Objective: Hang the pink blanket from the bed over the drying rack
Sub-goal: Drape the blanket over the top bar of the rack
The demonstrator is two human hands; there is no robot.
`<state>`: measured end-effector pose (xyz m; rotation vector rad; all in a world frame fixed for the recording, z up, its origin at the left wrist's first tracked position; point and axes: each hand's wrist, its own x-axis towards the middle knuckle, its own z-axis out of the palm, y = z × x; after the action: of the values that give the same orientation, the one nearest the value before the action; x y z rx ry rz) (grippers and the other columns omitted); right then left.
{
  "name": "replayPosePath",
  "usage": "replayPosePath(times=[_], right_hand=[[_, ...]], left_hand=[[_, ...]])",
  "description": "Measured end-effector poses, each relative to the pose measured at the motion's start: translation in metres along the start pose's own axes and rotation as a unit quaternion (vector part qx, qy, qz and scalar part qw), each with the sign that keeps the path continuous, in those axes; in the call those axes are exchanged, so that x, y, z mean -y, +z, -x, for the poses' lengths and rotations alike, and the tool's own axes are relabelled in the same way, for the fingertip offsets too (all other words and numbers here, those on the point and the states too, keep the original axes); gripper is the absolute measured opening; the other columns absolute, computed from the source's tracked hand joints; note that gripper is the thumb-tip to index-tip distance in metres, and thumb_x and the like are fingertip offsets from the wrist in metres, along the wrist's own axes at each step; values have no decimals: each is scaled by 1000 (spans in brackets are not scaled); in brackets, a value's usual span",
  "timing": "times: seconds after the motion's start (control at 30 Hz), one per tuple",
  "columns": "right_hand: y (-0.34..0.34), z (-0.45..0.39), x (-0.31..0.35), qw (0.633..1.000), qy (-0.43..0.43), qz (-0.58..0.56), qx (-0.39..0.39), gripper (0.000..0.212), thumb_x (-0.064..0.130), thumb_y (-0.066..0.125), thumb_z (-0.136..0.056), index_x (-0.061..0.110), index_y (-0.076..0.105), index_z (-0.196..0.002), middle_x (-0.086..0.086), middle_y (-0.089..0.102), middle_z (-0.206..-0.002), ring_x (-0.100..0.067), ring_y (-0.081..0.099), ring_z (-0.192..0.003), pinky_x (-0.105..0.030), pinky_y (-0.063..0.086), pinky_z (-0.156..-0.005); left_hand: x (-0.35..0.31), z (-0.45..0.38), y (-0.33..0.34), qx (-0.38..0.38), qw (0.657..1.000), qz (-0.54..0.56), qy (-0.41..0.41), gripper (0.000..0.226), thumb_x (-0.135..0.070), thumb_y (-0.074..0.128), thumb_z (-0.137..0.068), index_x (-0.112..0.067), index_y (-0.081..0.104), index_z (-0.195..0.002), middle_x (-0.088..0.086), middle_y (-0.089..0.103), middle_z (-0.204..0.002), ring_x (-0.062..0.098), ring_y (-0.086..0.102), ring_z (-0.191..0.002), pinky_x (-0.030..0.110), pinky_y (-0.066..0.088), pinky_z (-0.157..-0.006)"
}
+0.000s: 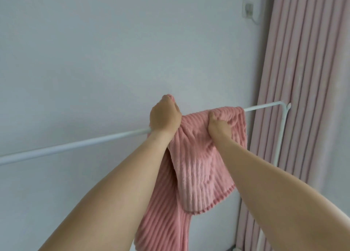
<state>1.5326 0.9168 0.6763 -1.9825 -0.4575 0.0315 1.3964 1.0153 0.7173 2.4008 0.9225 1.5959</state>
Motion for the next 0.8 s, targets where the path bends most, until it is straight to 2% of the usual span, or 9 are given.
replayPosePath(times=[0.1, 0.17, 0.33, 0.4, 0.47, 0.57, 0.67, 0.73, 0.8], right_hand=[[-1, 6, 9, 995, -24, -100, -9, 51, 35, 35, -105, -8, 61, -116, -13, 63, -94, -30, 60, -99, -27, 39, -79], [-5, 10, 10, 994, -54, -79, -57, 43, 27, 35, -104, -4, 62, -116, -17, 66, -108, -32, 61, -104, -29, 40, -81], [4, 29, -31, 988, -89, 9, -128, 43, 24, 29, -103, 1, 65, -106, -18, 69, -103, -36, 64, -94, -36, 47, -75], [10, 39, -46, 991, -85, 33, -102, 41, 23, 28, -103, 3, 64, -103, -15, 69, -96, -33, 64, -86, -32, 42, -65], [16, 45, -52, 990, -99, 58, -87, 39, 22, 29, -103, 4, 63, -101, -15, 69, -93, -33, 65, -84, -31, 41, -64], [25, 58, -54, 989, -111, 60, -72, 37, 22, 31, -101, 5, 64, -100, -15, 70, -95, -34, 67, -87, -36, 50, -70], [28, 64, -55, 994, -86, 44, -55, 42, 24, 27, -103, 4, 65, -105, -15, 69, -101, -35, 66, -96, -32, 43, -70], [26, 65, -53, 996, -73, 22, -41, 44, 25, 26, -104, 5, 64, -111, -15, 68, -107, -35, 64, -102, -32, 41, -72], [22, 62, -52, 998, -64, 6, -23, 43, 26, 29, -104, 4, 63, -119, -16, 66, -116, -35, 61, -112, -34, 42, -82]], left_hand=[[-1, 0, 1, -42, 999, -6, -10, 15, -17, 46, -96, -16, 52, -82, 6, 65, -84, 31, 61, -84, 39, 49, -73], [-4, 3, 0, -60, 996, -58, -23, 17, -24, 47, -96, -14, 58, -87, 6, 65, -89, 30, 60, -90, 39, 43, -77], [-21, 34, 2, -189, 978, -86, 17, 28, -23, 65, -81, -11, 60, -106, 10, 59, -106, 33, 53, -99, 44, 36, -80], [-24, 68, 14, -174, 984, -37, 22, 42, -19, 64, -81, -14, 54, -122, 15, 50, -124, 36, 48, -110, 47, 34, -91], [-22, 105, 28, -167, 985, 16, -25, 49, -22, 68, -79, -15, 47, -123, 18, 46, -130, 38, 45, -116, 50, 37, -94], [-18, 141, 41, -167, 967, 75, -179, 73, -38, 80, -69, -11, 44, -127, 17, 44, -129, 37, 41, -121, 49, 35, -97], [-13, 141, 35, -144, 928, 114, -325, 101, -59, 78, -65, -10, 36, -142, 13, 47, -138, 37, 44, -126, 51, 32, -105], [-5, 137, 30, -103, 931, 122, -328, 90, -61, 73, -72, -10, 42, -140, 9, 58, -135, 34, 52, -124, 48, 33, -108], [1, 135, 28, -72, 944, 143, -287, 64, -49, 70, -82, -8, 55, -130, 9, 67, -123, 33, 62, -113, 40, 43, -98]])
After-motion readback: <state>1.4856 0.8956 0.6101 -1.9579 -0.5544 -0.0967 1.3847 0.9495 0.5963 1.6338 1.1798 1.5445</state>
